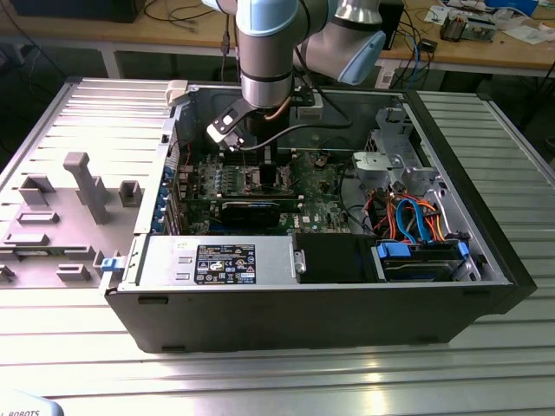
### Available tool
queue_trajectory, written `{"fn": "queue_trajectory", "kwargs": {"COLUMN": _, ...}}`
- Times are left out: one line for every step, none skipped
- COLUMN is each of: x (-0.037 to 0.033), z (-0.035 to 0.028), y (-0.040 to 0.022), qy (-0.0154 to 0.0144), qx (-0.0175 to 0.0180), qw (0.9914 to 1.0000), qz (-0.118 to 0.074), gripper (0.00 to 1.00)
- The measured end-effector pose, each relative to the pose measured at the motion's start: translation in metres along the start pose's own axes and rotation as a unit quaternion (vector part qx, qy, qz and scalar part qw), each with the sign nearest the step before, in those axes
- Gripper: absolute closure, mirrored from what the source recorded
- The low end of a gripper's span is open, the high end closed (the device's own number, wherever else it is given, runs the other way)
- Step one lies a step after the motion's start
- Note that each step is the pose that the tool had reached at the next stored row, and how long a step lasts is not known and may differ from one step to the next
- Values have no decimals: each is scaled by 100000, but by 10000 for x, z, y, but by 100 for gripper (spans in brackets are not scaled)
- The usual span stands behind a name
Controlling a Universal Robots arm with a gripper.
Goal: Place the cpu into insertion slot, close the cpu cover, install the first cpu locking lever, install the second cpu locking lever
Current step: 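Place the cpu into insertion slot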
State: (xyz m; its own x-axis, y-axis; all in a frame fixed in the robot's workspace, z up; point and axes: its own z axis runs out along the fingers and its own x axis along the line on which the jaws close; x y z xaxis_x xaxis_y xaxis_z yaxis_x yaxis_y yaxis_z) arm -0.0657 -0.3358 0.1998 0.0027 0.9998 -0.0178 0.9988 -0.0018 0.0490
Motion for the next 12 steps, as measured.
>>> {"fn": "queue_trajectory", "kwargs": {"x": 0, "z": 0, "y": 0, "qy": 1, "qx": 1, "qw": 100000, "qz": -5, "gripper": 38}}
{"fn": "queue_trajectory", "kwargs": {"x": -1, "z": 0, "y": 0, "qy": 18, "qx": 3, "qw": 100000, "qz": -6, "gripper": 38}}
{"fn": "queue_trajectory", "kwargs": {"x": -2, "z": -4, "y": 0, "qy": 69, "qx": 10, "qw": 100000, "qz": -3, "gripper": 38}}
{"fn": "queue_trajectory", "kwargs": {"x": -1, "z": -7, "y": 0, "qy": 144, "qx": 10, "qw": 100000, "qz": 0, "gripper": 38}}
{"fn": "queue_trajectory", "kwargs": {"x": -1, "z": -8, "y": 1, "qy": 297, "qx": 31, "qw": 100000, "qz": 3, "gripper": 38}}
{"fn": "queue_trajectory", "kwargs": {"x": -1, "z": -9, "y": 1, "qy": 451, "qx": 47, "qw": 99999, "qz": 12, "gripper": 38}}
{"fn": "queue_trajectory", "kwargs": {"x": 0, "z": -9, "y": 1, "qy": 634, "qx": 53, "qw": 99998, "qz": 24, "gripper": 38}}
{"fn": "queue_trajectory", "kwargs": {"x": -1, "z": -9, "y": 1, "qy": 1012, "qx": 69, "qw": 99995, "qz": 39, "gripper": 38}}
{"fn": "queue_trajectory", "kwargs": {"x": -1, "z": -8, "y": 0, "qy": 1456, "qx": 76, "qw": 99989, "qz": 61, "gripper": 38}}
{"fn": "queue_trajectory", "kwargs": {"x": -1, "z": -8, "y": 0, "qy": 1838, "qx": 84, "qw": 99983, "qz": 76, "gripper": 38}}
{"fn": "queue_trajectory", "kwargs": {"x": 0, "z": -5, "y": 0, "qy": 2174, "qx": 86, "qw": 99976, "qz": 92, "gripper": 38}}
{"fn": "queue_trajectory", "kwargs": {"x": 0, "z": -5, "y": 0, "qy": 2216, "qx": 87, "qw": 99975, "qz": 97, "gripper": 38}}
